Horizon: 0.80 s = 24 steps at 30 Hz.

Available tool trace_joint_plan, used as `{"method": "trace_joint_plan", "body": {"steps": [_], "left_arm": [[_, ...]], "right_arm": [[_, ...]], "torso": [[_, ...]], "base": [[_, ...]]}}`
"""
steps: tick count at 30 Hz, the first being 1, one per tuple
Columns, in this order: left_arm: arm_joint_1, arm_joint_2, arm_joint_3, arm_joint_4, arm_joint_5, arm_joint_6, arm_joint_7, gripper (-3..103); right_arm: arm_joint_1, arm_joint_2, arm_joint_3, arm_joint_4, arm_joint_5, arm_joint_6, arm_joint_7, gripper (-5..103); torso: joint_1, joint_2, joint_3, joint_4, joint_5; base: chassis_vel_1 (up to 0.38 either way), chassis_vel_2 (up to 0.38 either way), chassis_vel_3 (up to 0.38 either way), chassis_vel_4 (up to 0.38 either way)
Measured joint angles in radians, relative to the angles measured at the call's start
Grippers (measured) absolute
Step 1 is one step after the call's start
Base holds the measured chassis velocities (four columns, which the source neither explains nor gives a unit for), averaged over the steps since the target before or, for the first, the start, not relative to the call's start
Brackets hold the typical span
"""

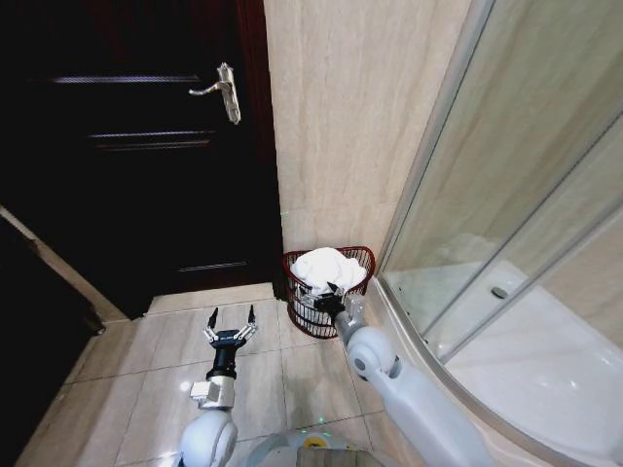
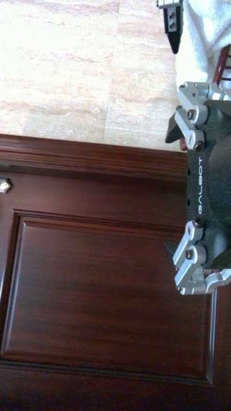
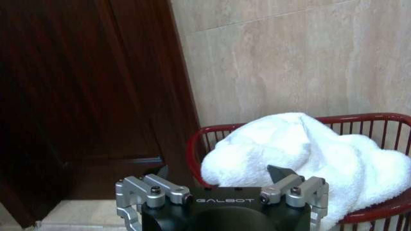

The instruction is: Discard the used towel into the hamper.

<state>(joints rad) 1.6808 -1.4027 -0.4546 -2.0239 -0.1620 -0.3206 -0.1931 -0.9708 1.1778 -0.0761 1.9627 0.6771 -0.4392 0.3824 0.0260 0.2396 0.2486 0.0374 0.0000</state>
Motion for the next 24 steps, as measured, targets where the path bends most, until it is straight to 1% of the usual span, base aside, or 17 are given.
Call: {"method": "trace_joint_plan", "body": {"steps": [1, 2, 5, 6, 7, 9, 11, 13, 15, 16, 19, 20, 22, 23, 24], "left_arm": [[-0.001, 0.0, 0.0, 0.0, 0.0, 0.0, 0.0, 100], [-0.001, 0.0, 0.0, 0.0, 0.0, 0.0, 0.0, 100], [-0.003, 0.002, 0.001, 0.0, 0.0, 0.0, 0.0, 100], [-0.003, 0.003, 0.001, 0.0, 0.0, 0.001, 0.0, 100], [-0.003, 0.003, 0.001, 0.0, 0.0, 0.001, 0.0, 100], [-0.003, 0.005, 0.002, 0.0, 0.0, 0.001, 0.0, 100], [-0.003, 0.007, 0.002, -0.001, 0.0, 0.001, 0.0, 100], [-0.003, 0.008, 0.002, -0.001, 0.0, 0.001, 0.0, 100], [-0.003, 0.011, 0.002, -0.002, 0.0, 0.001, 0.0, 100], [-0.003, 0.011, 0.002, -0.002, 0.0, 0.001, 0.0, 100], [-0.003, 0.015, 0.002, -0.004, -0.002, 0.001, 0.0, 100], [-0.003, 0.015, 0.002, -0.004, -0.002, 0.001, 0.0, 100], [-0.002, 0.018, 0.002, -0.004, -0.003, 0.001, 0.0, 100], [-0.002, 0.018, 0.002, -0.004, -0.003, 0.001, 0.0, 100], [-0.002, 0.02, 0.002, -0.004, -0.004, 0.001, 0.0, 100]], "right_arm": [[0.001, 0.0, 0.009, -0.011, 0.003, 0.012, -0.017, 100], [0.001, 0.0, 0.009, -0.011, 0.003, 0.012, -0.017, 100], [0.0, -0.001, 0.027, -0.041, 0.014, 0.052, -0.072, 84], [-0.002, -0.002, 0.033, -0.046, 0.015, 0.06, -0.088, 84], [-0.002, -0.002, 0.033, -0.046, 0.015, 0.06, -0.088, 84], [-0.006, -0.003, 0.04, -0.049, 0.024, 0.072, -0.106, 74], [-0.008, -0.004, 0.046, -0.049, 0.03, 0.078, -0.113, 63], [-0.008, -0.004, 0.048, -0.049, 0.032, 0.08, -0.114, 63], [-0.009, -0.004, 0.052, -0.046, 0.038, 0.081, -0.114, 52], [-0.009, -0.004, 0.052, -0.046, 0.038, 0.081, -0.114, 52], [-0.013, -0.004, 0.061, -0.04, 0.043, 0.081, -0.113, 36], [-0.013, -0.004, 0.061, -0.04, 0.043, 0.081, -0.113, 36], [-0.015, -0.004, 0.067, -0.036, 0.044, 0.082, -0.11, 25], [-0.015, -0.004, 0.067, -0.036, 0.044, 0.082, -0.11, 25], [-0.016, -0.004, 0.069, -0.033, 0.046, 0.082, -0.109, 19]], "torso": [[0.0, 0.0, 0.0, 0.0, 0.0], [0.0, 0.0, 0.0, 0.0, 0.0], [0.0, 0.0, 0.0, 0.0001, 0.0], [0.0, 0.0, 0.0, 0.0, 0.0], [0.0, 0.0, 0.0, 0.0, 0.0], [0.0, 0.0, 0.0, 0.0, 0.0001], [0.0, 0.0, 0.0, 0.0, 0.0], [0.0, 0.0, 0.0, 0.0, 0.0001], [0.0, 0.0, 0.0, 0.0, 0.0], [0.0, 0.0, 0.0, 0.0, 0.0], [0.0, 0.0, 0.0, 0.0, 0.0], [0.0, 0.0, 0.0, 0.0, 0.0], [0.0, 0.0, 0.0, 0.0, 0.0], [0.0, 0.0, 0.0, 0.0, 0.0], [0.0, 0.0, 0.0, 0.0001, 0.0001]], "base": [[0.0, 0.0, 0.0, 0.0], [0.0, 0.0, 0.0, 0.0], [0.0, 0.0, 0.0, 0.0], [0.0, 0.0, 0.0, 0.0], [0.0, 0.0, 0.0, 0.0], [0.0, 0.0, 0.0, 0.0], [0.0, 0.0, 0.0, 0.0], [0.0, 0.0, 0.0, 0.0], [0.0, 0.0, 0.0, 0.0], [0.0, 0.0, 0.0, 0.0], [0.0, 0.0, 0.0, 0.0], [0.0, 0.0, 0.0, 0.0], [0.0, 0.0, 0.0, 0.0], [0.0, 0.0, 0.0, 0.0], [0.0, 0.0, 0.0, 0.0]]}}
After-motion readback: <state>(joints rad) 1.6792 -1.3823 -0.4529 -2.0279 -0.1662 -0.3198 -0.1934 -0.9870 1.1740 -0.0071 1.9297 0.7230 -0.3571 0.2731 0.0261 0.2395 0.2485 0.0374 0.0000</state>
